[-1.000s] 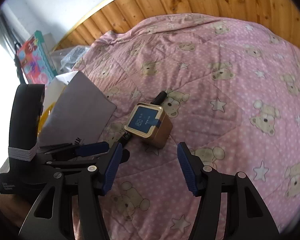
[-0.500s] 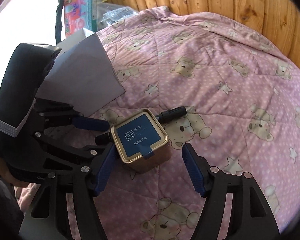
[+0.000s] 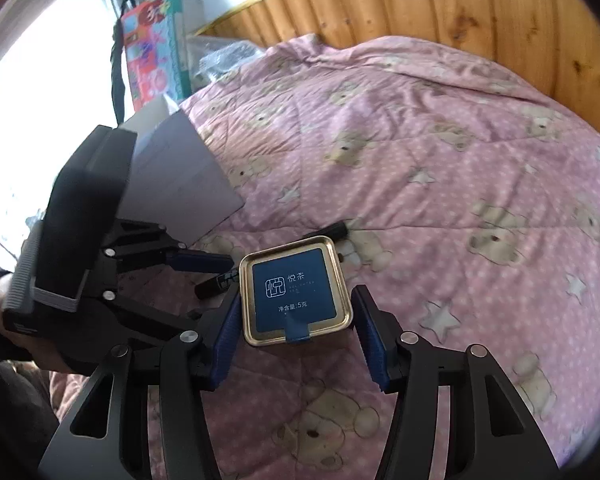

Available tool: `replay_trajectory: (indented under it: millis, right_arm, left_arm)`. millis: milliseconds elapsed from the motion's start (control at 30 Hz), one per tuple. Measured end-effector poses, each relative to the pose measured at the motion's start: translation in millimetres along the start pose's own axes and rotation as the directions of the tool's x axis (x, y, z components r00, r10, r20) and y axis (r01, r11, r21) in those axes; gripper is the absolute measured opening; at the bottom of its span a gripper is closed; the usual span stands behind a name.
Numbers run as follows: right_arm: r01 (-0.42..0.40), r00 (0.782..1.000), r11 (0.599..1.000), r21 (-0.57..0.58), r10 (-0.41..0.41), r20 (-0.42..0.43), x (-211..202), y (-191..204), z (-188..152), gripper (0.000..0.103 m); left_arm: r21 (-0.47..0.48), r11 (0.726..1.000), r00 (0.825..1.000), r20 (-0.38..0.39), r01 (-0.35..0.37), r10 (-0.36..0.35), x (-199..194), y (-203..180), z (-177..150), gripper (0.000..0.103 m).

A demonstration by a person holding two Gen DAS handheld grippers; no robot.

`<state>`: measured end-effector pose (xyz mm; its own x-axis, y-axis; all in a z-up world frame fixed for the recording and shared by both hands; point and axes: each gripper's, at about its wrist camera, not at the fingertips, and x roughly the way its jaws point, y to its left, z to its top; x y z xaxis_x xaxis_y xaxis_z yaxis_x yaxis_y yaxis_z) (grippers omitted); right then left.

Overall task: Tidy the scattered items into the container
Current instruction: 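Grasp the black marker with the left tool while the right tool grasps the tan tin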

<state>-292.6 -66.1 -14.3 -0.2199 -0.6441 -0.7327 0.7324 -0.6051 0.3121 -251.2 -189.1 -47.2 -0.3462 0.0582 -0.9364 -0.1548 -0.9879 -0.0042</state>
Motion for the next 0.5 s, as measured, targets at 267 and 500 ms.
replay_trajectory:
  millis: [267, 500]
  right_arm:
    - [0.042, 0.997, 0.976, 0.215, -0.053, 0.048, -37.8, -19.0, -32.8, 0.057]
    - [0.043, 0.997, 0.956, 0.29, -0.058, 0.043, -47.4, -15.3, -56.9, 0.057]
  left_arm:
    - [0.013, 1.0, 0.999, 0.042, 0.002, -0.003, 1.3, -8.1, 14.7, 0.014]
    - [-0.028, 0.998, 0.998, 0.036, 0.058, -0.057, -14.9, -15.2, 7.4, 0.014]
